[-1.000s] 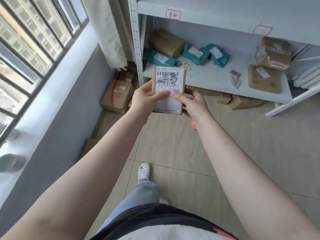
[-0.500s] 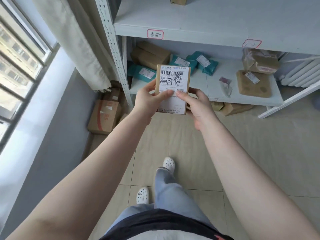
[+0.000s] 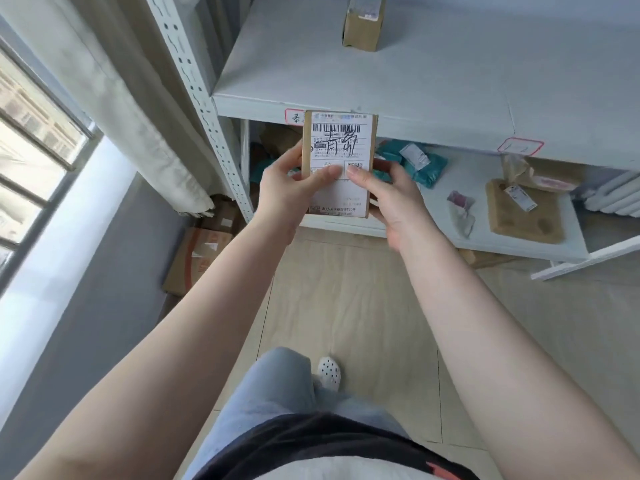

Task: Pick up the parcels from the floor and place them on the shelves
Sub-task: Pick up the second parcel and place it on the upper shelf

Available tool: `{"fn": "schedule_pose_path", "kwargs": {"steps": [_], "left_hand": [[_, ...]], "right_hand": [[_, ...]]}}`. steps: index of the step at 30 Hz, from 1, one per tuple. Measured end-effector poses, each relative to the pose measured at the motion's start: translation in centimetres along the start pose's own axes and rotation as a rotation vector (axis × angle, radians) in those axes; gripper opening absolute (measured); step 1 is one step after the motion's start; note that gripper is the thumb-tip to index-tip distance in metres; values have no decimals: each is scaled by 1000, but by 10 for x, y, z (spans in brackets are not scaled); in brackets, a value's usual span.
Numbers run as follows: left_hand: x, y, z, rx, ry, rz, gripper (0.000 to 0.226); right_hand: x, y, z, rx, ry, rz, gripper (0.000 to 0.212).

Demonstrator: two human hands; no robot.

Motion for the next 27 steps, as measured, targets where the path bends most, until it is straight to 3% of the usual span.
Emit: {"fn": "schedule_pose_path", "kwargs": {"steps": [11, 21, 27], "left_hand": [[-5, 119, -32, -13, 25, 31, 49], [-20, 213, -70, -68, 4, 165, 40], [-25, 229, -88, -145, 51, 148, 55]], "right_hand": [[-15, 92, 57, -2, 12, -57, 54], [-22, 165, 104, 39, 71, -147, 55], [-18, 177, 124, 105, 98, -146, 56]]}}
Point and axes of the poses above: each hand's wrist, its own y-axis towards the middle knuckle, its own x-axis out of the back of the hand, z = x × y, the point moved 5 cm from there along y, towards the middle knuckle
